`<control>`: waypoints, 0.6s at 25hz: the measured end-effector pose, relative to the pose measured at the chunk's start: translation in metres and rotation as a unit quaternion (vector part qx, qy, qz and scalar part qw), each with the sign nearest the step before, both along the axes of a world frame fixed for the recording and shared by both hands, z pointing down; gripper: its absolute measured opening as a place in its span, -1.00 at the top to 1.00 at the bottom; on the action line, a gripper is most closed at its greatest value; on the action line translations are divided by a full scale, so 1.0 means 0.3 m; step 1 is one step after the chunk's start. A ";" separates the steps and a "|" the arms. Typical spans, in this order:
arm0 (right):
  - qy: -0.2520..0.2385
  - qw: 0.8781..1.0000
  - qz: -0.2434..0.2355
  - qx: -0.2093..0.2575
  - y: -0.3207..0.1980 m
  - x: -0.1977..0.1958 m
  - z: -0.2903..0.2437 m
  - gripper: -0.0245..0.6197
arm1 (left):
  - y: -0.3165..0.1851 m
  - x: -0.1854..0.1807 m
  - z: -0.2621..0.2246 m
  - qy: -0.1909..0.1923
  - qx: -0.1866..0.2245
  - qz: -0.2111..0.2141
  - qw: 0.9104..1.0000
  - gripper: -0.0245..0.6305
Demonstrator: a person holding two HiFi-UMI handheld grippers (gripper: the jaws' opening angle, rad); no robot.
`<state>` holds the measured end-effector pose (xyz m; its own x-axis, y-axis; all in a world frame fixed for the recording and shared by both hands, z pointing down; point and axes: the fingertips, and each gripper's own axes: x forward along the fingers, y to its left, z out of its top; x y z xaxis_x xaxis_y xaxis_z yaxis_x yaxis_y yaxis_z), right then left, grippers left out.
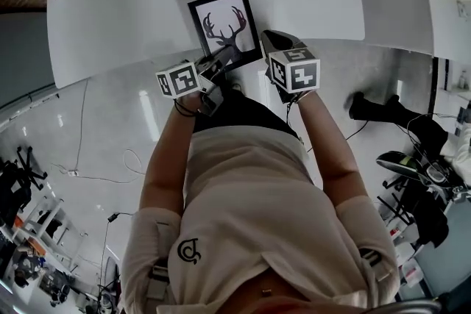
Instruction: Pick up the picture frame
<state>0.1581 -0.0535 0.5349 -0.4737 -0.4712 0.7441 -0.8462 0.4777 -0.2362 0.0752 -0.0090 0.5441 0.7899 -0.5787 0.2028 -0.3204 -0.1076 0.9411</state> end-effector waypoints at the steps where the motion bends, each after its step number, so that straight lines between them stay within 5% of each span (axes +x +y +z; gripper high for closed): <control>1: -0.006 1.000 0.000 0.009 -0.010 -0.011 -0.026 0.90 | -0.007 -0.015 -0.019 -0.019 0.009 -0.002 1.000 0.85; 8: -0.024 0.997 -0.007 0.073 -0.109 -0.148 -0.194 0.90 | -0.120 -0.219 -0.190 -0.143 0.103 -0.029 0.984 0.85; 15: -0.061 0.988 -0.013 0.138 -0.159 -0.264 -0.393 0.90 | -0.199 -0.392 -0.413 -0.259 0.218 -0.036 0.940 0.85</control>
<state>0.0787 -0.1012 0.4171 -0.5661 -0.6354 0.5252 -0.8065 0.5587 -0.1933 -0.0425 -0.0689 0.4203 0.6067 -0.7437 0.2809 -0.7446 -0.4078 0.5286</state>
